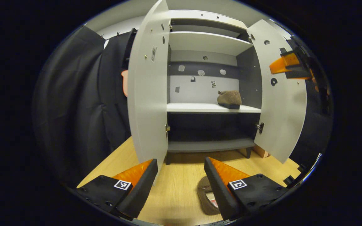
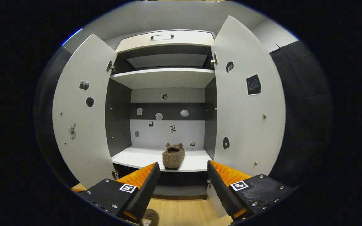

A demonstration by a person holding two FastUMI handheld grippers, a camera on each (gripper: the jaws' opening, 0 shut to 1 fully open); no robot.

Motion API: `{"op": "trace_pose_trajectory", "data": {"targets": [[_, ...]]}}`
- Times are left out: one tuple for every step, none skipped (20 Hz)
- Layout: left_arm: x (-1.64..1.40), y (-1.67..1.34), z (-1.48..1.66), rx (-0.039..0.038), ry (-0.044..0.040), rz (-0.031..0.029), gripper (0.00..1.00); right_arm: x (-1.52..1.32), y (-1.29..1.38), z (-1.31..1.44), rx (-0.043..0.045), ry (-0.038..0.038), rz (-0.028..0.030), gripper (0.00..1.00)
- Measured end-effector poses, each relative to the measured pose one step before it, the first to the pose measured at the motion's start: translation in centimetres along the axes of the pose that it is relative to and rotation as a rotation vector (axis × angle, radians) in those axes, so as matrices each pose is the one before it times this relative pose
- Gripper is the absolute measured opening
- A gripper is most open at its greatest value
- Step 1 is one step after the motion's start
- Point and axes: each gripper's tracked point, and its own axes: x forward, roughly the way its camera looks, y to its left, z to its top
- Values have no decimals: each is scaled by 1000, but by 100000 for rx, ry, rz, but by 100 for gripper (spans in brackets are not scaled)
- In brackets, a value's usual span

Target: Grab one shoe with the right hand and put it into the shoe cabinet, grab the other shoe with the left hand and put it into the shoe cabinet; then close the right door with the right hand and the left door with the left hand.

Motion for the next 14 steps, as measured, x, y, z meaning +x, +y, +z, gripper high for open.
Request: {"op": "trace_pose_trajectory", "data": {"targets": [[424,-744,-1507,-176,2672,-1174,97,-740,-512,-100,-518,-150,-687,92],[513,-695,-1591,-493,3221,-1297,97,-822,-479,-109,-41,66,-648,92],[427,-597,-1529,-800,3325,-1075,97,-576,-552,-120,92,170,-862,92],[658,-475,-1333,-932,2355,-788,98,-1877,-187,-928,-100,301,-992,92],[551,-419,-1407,646,3229,-256,97,-410,-734,-269,-144,420,-1341,92],[822,-307,-1001,1501,1571,53,98,-441,-681,-216,-90,364,-1261,92],[826,-270,-1031,1202,2416,-410,98,-290,-535,-342,46,590,-851,92],[651,-197,-1287,372,3012,-744,97,-302,-585,-404,439,834,-832,92],[578,-182,-1117,-585,3380,-603,98,-118,-436,-366,569,917,-700,92],[610,-113,-1275,-975,3307,-313,98,-406,-525,-688,788,347,-938,92],[687,44,-998,-968,3396,-278,98,-135,-515,-383,762,819,-906,92],[588,-216,-972,-652,3356,-832,98,55,-542,-374,748,791,-843,92],[569,-396,-718,-337,2358,-1182,98,-22,-498,-246,683,558,-859,92],[953,112,-988,229,2803,-576,98,-128,-610,-194,581,352,-1014,93]]}}
